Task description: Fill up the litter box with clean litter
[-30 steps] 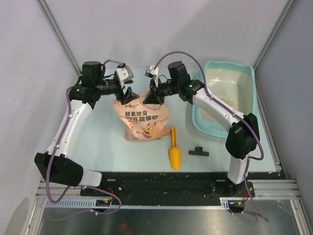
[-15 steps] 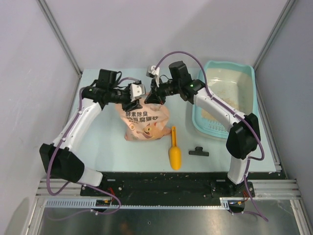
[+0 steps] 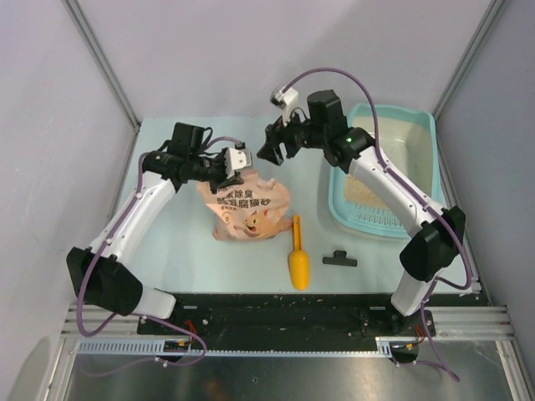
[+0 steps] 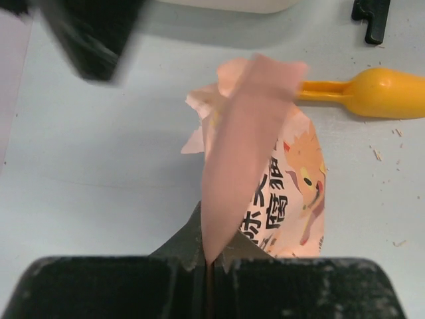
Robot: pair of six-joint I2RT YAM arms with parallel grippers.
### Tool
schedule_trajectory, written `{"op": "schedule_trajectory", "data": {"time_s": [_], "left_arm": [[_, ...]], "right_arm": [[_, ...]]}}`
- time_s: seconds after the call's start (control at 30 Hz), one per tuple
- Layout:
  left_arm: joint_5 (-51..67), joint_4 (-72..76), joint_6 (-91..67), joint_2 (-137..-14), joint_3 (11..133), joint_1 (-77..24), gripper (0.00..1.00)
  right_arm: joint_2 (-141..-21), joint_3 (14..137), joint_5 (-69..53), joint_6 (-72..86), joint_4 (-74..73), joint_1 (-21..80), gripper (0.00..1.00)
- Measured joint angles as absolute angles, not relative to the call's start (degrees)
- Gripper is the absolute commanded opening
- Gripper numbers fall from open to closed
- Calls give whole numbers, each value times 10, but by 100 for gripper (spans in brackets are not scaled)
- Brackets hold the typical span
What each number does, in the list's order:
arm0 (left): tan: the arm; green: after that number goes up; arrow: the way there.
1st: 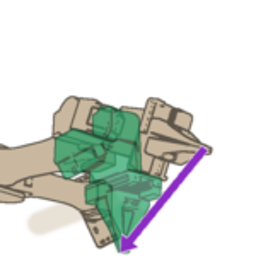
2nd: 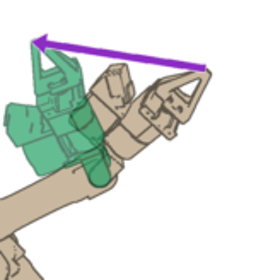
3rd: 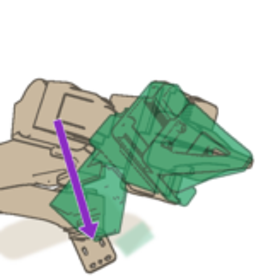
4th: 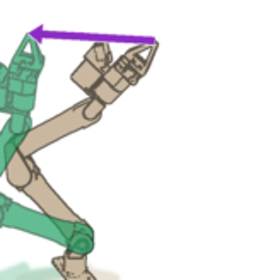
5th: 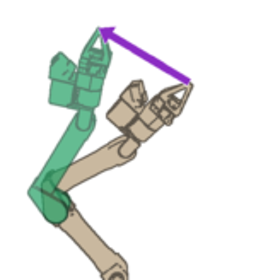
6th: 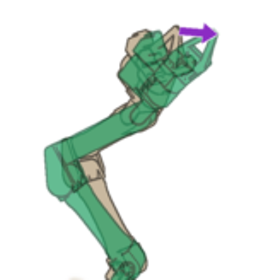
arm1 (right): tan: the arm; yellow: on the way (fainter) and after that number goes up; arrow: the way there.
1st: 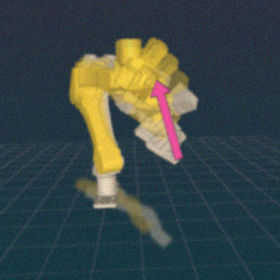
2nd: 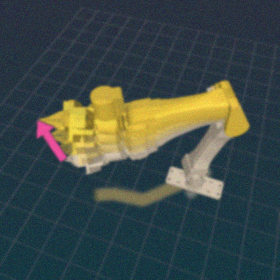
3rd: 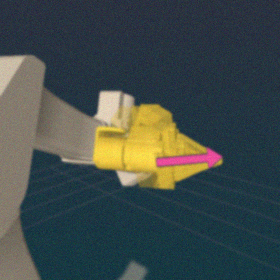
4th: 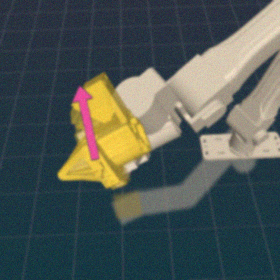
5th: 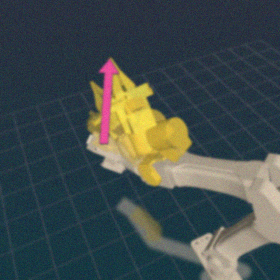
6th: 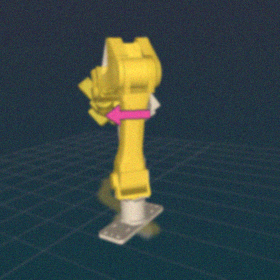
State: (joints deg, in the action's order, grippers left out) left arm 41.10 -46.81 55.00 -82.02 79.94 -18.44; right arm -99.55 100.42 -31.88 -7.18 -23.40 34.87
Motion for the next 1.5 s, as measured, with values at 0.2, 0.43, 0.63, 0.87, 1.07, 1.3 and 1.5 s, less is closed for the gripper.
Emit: {"op": "schedule_trajectory", "data": {"time_s": [0.2,0.43,0.63,0.87,1.07,1.3,1.5], "left_arm": [[402,-463,509,-761,757,-189,0],[374,-441,473,-719,722,-213,0],[358,-417,451,-700,701,-220,0],[343,-396,424,-694,691,-223,0],[329,-380,399,-689,683,-228,0],[294,-350,362,-682,664,-232,0],[245,-327,328,-681,664,-240,0]], "right_arm": [[-990,1010,-196,-34,-268,349,82],[-996,963,-169,-18,-347,370,84],[-999,963,-173,-16,-385,375,84],[-1000,963,-189,-13,-396,377,84],[-1030,963,-172,34,-387,380,83],[-1093,998,-119,75,-397,399,87],[-1051,983,-51,60,-424,393,91]]}}
